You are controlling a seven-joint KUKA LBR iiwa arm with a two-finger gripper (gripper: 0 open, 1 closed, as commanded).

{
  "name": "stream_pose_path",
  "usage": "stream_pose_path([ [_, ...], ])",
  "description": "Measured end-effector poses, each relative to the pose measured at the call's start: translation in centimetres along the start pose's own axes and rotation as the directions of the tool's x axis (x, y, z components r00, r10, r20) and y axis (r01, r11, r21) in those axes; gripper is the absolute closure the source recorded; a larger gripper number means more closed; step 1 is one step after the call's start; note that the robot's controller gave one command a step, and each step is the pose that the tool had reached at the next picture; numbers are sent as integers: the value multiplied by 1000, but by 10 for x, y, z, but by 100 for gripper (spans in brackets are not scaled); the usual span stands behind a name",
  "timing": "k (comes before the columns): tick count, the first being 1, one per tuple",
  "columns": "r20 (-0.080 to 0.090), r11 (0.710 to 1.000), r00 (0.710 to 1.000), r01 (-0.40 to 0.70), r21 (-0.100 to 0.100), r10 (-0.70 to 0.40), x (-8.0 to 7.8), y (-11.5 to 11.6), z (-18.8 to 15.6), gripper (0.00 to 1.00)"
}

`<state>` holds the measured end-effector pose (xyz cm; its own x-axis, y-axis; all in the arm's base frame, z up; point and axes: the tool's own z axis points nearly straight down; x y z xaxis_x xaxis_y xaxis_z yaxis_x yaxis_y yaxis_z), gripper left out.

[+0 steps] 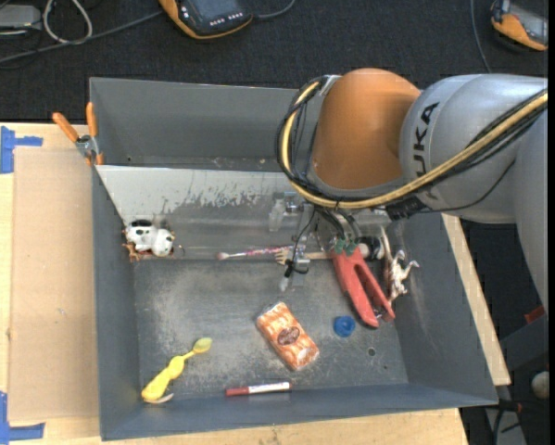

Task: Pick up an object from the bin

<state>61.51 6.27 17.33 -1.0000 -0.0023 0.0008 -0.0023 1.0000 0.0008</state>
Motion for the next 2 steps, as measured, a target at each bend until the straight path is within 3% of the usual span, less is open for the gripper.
stream_pose_path([
  [1,-1,999,999,-45,-1,45,34,-71,60,0],
  [2,2,998,998,66,0,-66,46,-76,71,0],
])
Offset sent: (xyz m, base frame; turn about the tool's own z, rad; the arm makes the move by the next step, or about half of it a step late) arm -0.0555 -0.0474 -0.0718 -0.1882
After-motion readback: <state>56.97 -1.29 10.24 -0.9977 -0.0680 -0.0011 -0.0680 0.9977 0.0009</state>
